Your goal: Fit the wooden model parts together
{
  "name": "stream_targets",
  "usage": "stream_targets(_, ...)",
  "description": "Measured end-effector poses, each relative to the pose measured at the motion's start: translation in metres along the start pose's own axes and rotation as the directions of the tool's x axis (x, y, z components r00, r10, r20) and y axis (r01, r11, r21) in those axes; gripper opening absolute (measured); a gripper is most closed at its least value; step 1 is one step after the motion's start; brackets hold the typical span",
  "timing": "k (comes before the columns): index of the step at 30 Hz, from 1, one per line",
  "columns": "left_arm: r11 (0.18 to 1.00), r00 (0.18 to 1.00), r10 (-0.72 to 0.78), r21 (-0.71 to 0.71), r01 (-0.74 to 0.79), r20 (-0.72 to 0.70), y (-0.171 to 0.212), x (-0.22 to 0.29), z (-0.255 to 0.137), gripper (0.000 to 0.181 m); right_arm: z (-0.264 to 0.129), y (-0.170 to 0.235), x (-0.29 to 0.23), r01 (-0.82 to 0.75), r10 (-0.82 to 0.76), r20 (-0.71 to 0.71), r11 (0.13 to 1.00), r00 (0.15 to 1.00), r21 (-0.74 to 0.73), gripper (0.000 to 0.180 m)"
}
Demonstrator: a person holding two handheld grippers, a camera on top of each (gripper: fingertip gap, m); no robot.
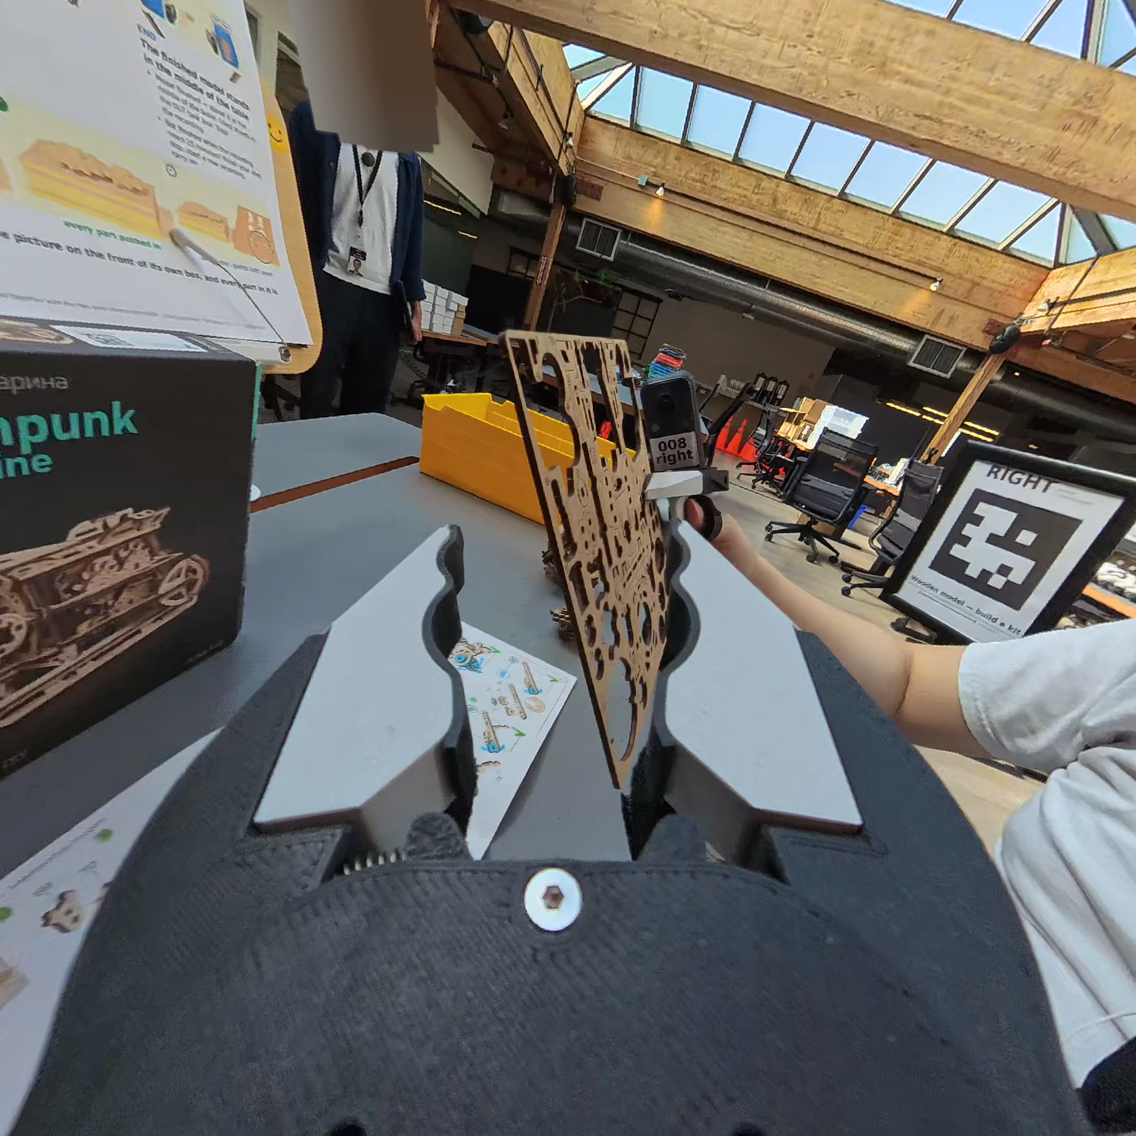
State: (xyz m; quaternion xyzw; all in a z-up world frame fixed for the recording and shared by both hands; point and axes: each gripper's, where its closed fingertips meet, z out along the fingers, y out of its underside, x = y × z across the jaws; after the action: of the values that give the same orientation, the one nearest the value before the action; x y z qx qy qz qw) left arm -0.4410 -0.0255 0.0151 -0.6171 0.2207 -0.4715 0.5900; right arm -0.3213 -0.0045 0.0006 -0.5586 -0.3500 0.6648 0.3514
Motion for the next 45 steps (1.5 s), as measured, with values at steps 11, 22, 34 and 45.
stream_targets(11, 0.980, 0.981, -0.153, -0.145, 0.135, -0.120, 0.051, 0.022, 0.037, 0.045, 0.028, 0.030, -0.009, -0.017, 0.020, 0.041, 0.996, 0.999, -0.089, 0.000)
stream_targets(22, 0.961, 0.982, -0.151, -0.249, 0.119, -0.115, 0.071, 0.019, 0.035, 0.001, 0.012, -0.019, -0.013, 0.434, -0.471, -0.230, 0.880, 0.852, -0.194, 0.017)
stream_targets(34, 0.950, 0.987, -0.135, -0.293, 0.105, -0.084, 0.079, 0.012, 0.032, 0.001, 0.056, 0.034, 0.020, 0.305, -0.594, -0.137, 0.582, 0.793, -0.754, 0.018)
stream_targets(45, 0.917, 0.982, -0.142, -0.391, 0.084, -0.123, 0.098, 0.015, 0.030, 0.004, 0.052, 0.062, 0.021, 0.192, -0.359, -0.060, 0.625, 0.931, -0.756, 0.004)
